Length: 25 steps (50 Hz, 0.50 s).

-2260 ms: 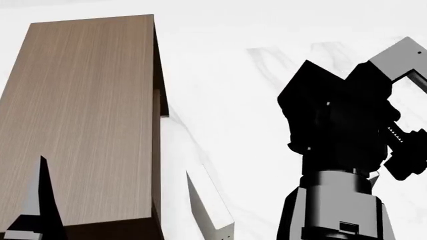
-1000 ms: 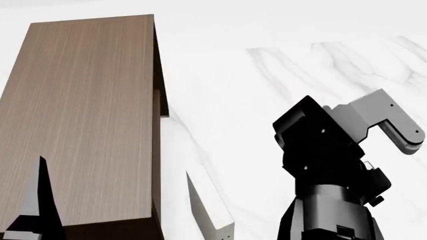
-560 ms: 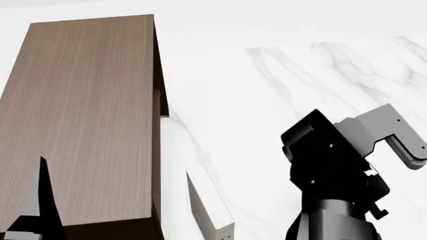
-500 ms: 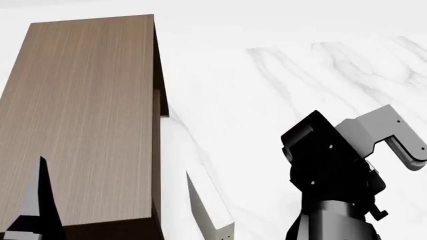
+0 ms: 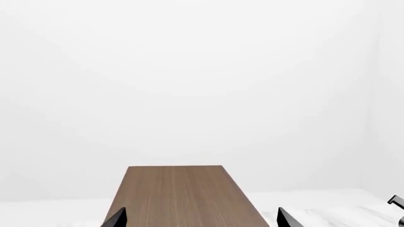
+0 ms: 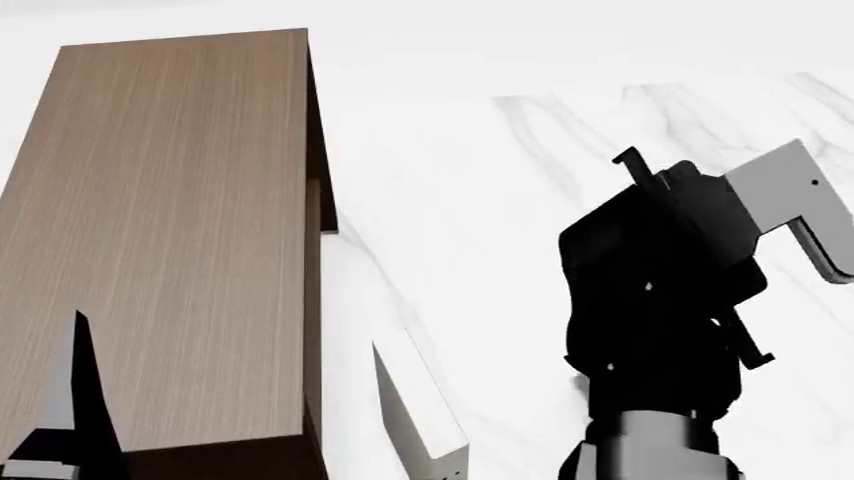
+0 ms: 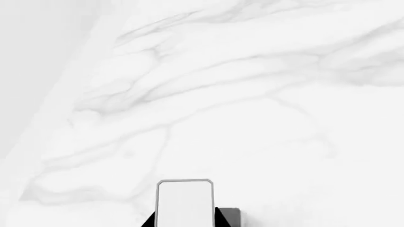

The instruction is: Pick up the book in the middle and place it on the cabinet shelf.

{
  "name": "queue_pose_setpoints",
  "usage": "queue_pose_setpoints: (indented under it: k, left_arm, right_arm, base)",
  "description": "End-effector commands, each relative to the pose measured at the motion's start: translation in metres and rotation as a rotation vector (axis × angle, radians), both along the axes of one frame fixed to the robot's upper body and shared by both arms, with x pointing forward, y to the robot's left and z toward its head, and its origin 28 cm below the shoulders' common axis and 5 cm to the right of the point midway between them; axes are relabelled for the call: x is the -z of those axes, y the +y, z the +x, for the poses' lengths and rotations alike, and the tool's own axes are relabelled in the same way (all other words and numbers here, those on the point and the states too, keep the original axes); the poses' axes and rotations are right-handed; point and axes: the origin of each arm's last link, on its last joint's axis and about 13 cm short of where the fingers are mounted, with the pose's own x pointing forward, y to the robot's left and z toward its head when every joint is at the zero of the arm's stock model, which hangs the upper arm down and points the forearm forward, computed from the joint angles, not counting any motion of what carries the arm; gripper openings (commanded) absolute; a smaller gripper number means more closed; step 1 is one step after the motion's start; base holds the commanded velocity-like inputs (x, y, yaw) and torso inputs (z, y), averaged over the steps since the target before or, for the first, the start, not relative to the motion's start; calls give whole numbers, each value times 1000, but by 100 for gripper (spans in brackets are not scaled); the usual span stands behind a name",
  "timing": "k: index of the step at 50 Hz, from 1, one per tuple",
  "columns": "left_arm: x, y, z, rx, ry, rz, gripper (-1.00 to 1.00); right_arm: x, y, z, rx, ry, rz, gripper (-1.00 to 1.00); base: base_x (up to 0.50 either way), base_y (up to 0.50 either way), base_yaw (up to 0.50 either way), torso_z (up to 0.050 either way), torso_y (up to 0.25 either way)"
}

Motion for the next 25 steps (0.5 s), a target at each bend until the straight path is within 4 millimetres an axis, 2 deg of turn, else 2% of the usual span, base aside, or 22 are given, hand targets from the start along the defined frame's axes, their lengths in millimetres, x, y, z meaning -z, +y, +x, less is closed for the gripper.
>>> queue_pose_setpoints:
  k: [1, 5, 7, 9, 11, 18, 19, 22, 25]
  left_arm:
    - [0, 0, 0, -2, -1, -1, 100]
    - [-1, 0, 0, -2, -1, 0, 100]
    - [-1, 0, 0, -1, -2, -1, 100]
    - [-1, 0, 0, 2, -7, -2, 100]
    - [-1, 0, 0, 2, -8, -2, 100]
    - [-2, -1, -1, 11, -11, 0, 100]
    - [-3, -1, -2, 11, -11, 0, 100]
    - [-2, -1, -2, 10, -9, 2, 100]
    - [-3, -1, -2, 10, -12, 0, 100]
  right_arm:
    - [-55, 11, -5, -25, -430, -127, -100]
    - [-71, 12, -7, 41, -552, -156, -100]
    - [-82, 13, -8, 45, -658, -163, -100]
    - [-97, 15, -12, 22, -813, -251, -100]
    - [-107, 17, -17, -8, -939, -203, -100]
    - [-135, 24, -24, -161, -1121, -23, -100]
    - [-142, 25, -28, -213, -1177, 101, -100]
    - [-151, 29, -32, -282, -1211, 180, -100]
    - [-150, 34, -32, -351, -1162, 232, -100]
  base:
    - [0, 0, 0, 0, 0]
    - [0, 0, 0, 0, 0]
    - [0, 0, 0, 0, 0]
    - [0, 0, 0, 0, 0]
    - [0, 0, 0, 0, 0]
    - [0, 0, 0, 0, 2]
    - [0, 0, 0, 0, 0]
    - [0, 0, 0, 0, 0]
    - [0, 0, 0, 0, 0]
